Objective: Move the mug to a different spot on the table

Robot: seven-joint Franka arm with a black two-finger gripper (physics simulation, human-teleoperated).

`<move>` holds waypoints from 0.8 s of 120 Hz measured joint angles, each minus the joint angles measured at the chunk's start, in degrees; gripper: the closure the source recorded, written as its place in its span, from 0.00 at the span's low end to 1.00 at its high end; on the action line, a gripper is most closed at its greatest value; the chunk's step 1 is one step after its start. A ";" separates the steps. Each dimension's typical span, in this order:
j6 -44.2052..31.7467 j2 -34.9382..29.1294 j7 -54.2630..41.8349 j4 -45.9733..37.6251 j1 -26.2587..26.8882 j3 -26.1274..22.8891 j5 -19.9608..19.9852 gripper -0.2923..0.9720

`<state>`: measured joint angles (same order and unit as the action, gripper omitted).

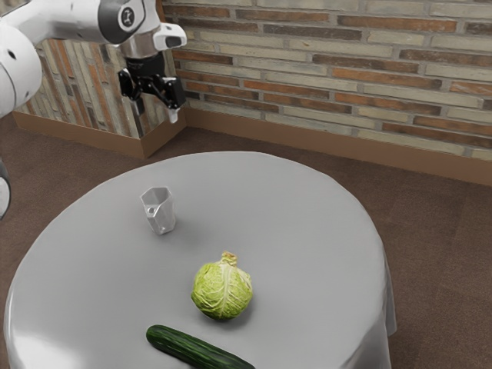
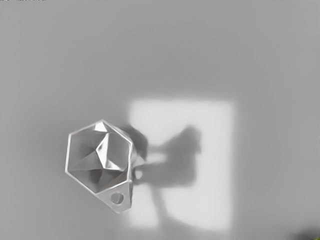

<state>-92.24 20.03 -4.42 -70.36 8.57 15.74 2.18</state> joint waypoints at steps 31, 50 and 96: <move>-1.93 -6.56 4.26 -12.52 -0.05 0.16 -0.03 0.24; -7.64 -10.47 15.20 -24.48 -0.19 0.49 -0.37 0.24; -30.84 -6.89 32.19 -37.69 -1.33 0.99 -3.12 0.24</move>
<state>-123.08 13.14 27.77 -108.06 7.24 16.73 -0.94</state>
